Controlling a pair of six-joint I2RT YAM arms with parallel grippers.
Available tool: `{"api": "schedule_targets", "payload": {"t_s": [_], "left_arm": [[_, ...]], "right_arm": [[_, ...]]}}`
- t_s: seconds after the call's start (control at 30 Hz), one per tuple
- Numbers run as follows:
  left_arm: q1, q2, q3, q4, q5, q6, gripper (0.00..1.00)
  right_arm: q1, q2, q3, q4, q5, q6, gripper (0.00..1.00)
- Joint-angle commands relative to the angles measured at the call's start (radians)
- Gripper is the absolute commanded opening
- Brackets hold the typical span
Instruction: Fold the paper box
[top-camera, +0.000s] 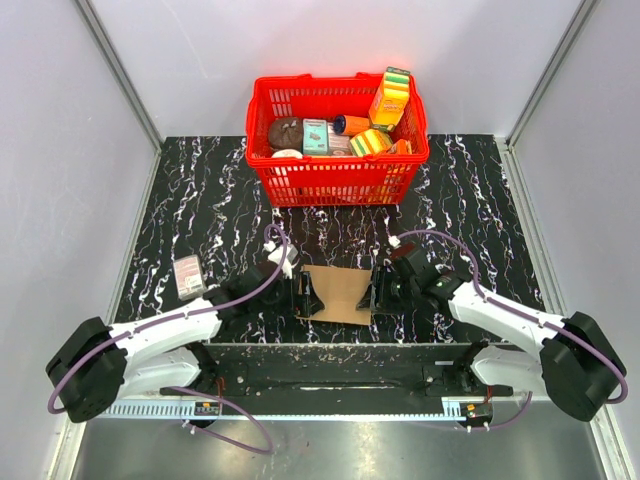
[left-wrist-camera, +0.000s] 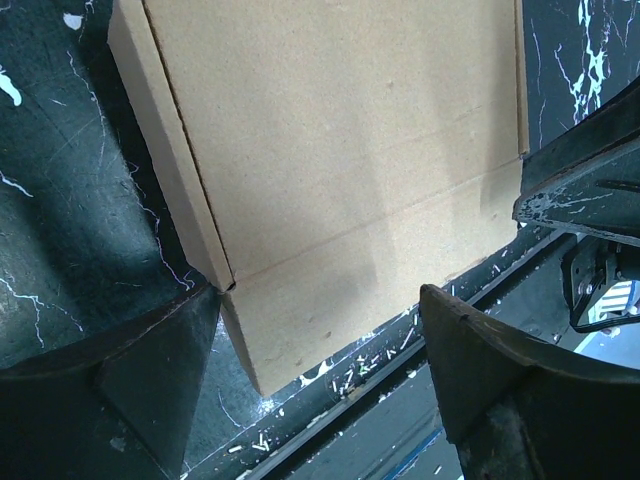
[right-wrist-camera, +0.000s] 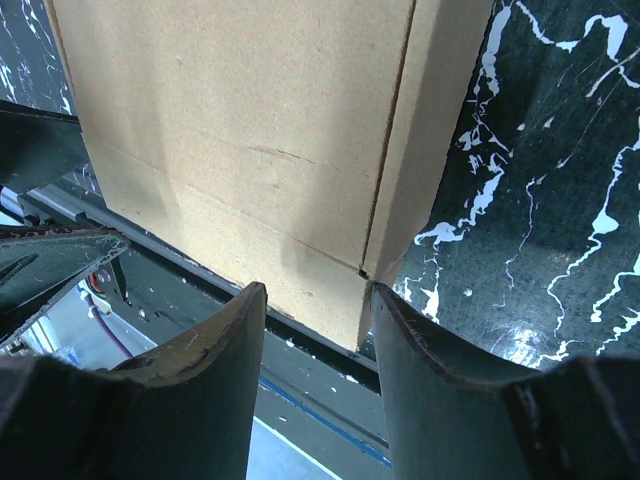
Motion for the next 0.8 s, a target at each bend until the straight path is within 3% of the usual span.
{"api": "schedule_targets", "payload": {"t_s": [0.0, 0.33, 0.77], "left_arm": [[-0.007, 0.009, -0.009, 0.085, 0.034, -0.009, 0.85], [-0.005, 0.020, -0.004, 0.056, -0.006, 0.033, 0.84], [-0.005, 0.033, 0.007, 0.053, -0.030, 0.049, 0.83]], "right_arm": [[0.010, -0.003, 0.009, 0.044, -0.014, 0.001, 0.52], [0.010, -0.058, 0.024, -0.025, 0.070, -0.057, 0.52], [0.008, -0.038, 0.018, -0.010, 0.047, -0.066, 0.50]]}}
